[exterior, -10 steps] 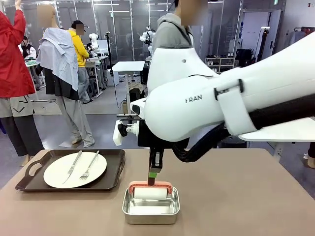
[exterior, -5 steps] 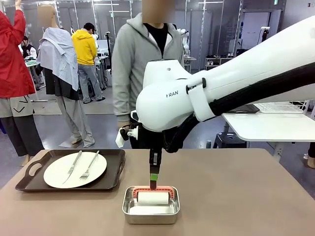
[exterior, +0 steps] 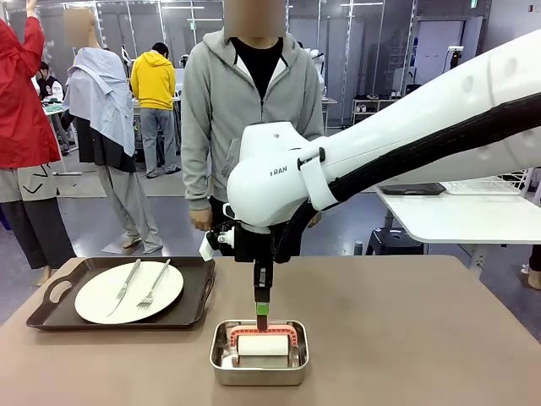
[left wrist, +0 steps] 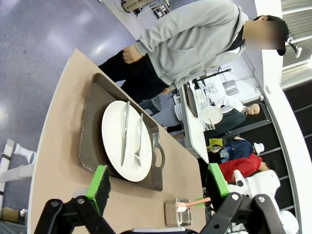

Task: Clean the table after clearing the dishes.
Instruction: Place the Lint Roller back on top of the Airtight Container.

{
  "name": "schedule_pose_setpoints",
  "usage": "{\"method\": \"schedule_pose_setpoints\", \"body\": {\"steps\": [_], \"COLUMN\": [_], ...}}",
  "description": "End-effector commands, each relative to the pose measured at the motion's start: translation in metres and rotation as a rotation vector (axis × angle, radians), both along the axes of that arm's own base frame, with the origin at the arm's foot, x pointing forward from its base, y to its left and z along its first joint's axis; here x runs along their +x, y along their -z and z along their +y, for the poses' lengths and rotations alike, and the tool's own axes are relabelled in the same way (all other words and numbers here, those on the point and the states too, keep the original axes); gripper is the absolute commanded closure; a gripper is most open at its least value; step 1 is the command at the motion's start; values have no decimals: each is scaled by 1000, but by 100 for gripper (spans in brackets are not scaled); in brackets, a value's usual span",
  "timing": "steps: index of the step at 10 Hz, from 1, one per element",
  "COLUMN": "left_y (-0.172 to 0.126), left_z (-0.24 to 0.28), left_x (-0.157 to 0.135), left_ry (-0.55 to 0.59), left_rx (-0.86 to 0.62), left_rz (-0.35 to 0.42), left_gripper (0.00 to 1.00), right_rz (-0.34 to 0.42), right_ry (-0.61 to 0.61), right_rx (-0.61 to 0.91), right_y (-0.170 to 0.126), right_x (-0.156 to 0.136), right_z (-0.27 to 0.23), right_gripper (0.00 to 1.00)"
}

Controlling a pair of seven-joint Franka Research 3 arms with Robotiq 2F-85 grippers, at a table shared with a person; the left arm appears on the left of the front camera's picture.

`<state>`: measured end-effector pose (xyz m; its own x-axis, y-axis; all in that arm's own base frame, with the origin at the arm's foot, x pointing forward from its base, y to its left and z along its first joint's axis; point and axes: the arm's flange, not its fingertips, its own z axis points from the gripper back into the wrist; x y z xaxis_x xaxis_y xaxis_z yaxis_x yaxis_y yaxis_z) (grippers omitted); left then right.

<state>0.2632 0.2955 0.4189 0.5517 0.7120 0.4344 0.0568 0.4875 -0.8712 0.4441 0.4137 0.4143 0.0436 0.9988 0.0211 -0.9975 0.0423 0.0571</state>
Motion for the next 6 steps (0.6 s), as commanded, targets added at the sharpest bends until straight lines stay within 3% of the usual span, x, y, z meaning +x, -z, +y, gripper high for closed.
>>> {"method": "schedule_pose_setpoints", "body": {"steps": [1,3,4,5,6], "left_y": [-1,-1,-1,-1,-1], "left_z": [2,2,2,2,2], "left_x": [-1,-1,-1,-1,-1], "left_ry": [1,1,1,1,1], "left_rx": [-10,-10,-10,-10,-10], "left_rz": [-18,-18,-18,-18,-18], "left_gripper": [0,0,0,0,0], "right_rz": [1,-1,-30,-43,-67], "right_ry": [-21,-14,-21,-25,-23], "right_rx": [-19,-17,-2,-3,0], "right_y": [2,7,4,1,-3], "right_x": [11,21,21,20,19], "right_z": [3,-2,-4,-4,-4], "right_gripper": [79,79,50,39,9]}}
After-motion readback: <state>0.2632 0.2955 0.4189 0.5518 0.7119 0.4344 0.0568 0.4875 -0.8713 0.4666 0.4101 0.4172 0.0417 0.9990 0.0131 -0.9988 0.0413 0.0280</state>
